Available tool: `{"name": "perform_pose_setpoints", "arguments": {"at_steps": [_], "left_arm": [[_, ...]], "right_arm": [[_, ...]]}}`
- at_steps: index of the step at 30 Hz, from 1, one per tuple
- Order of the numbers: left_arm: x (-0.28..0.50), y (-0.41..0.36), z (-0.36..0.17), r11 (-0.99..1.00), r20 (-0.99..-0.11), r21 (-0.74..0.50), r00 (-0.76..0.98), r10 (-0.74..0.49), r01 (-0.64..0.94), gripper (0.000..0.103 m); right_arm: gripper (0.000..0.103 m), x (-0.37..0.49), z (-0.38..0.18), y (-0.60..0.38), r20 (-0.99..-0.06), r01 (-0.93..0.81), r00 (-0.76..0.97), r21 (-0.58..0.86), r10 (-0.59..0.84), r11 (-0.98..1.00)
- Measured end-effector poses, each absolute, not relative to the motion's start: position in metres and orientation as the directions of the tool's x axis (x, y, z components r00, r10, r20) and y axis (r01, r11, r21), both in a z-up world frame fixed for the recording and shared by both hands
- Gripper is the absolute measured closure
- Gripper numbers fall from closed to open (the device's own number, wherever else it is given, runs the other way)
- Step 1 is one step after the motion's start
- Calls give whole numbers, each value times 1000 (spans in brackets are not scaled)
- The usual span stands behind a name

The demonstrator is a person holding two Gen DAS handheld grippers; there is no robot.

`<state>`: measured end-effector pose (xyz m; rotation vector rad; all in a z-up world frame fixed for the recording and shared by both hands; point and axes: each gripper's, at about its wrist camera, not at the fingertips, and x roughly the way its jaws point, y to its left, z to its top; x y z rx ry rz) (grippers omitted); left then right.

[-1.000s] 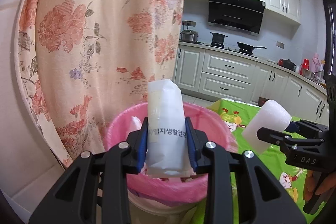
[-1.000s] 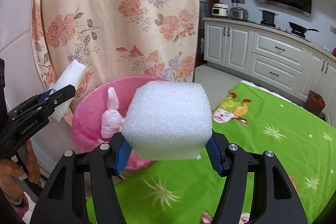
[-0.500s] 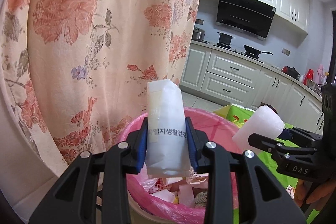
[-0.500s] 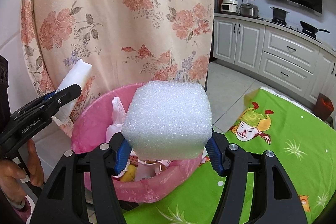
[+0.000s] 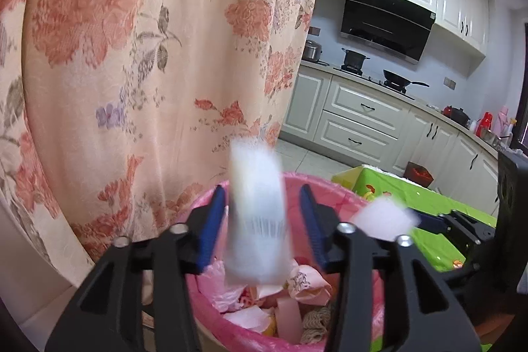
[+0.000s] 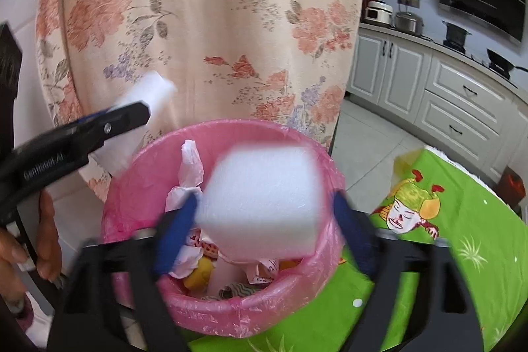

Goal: Collect trash

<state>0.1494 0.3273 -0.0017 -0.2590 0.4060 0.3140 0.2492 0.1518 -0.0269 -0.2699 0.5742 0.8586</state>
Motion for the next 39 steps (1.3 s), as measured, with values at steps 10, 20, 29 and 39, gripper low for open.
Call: {"name": "perform_pose_setpoints", "arguments": {"at_steps": [10,20,29,39], "left_arm": [[111,308,20,896,-333,-46,853,403,-441,5],[48,264,42,877,-253,-10,850,462,-480,5],[11,218,19,898,-283,-31,865,414,-440,5],[-8,182,2,921,-264,0,888,377,-391,5]], "right_arm": [[20,227,-7,120,-508,-756,569,-13,646,655],[18,180,31,58,-440,-741,586,51,681,670],[18,143,22,20,-430,-703,630,39,647,710],[18,129,11,-9,-416,-675,654,57,632,736]]}}
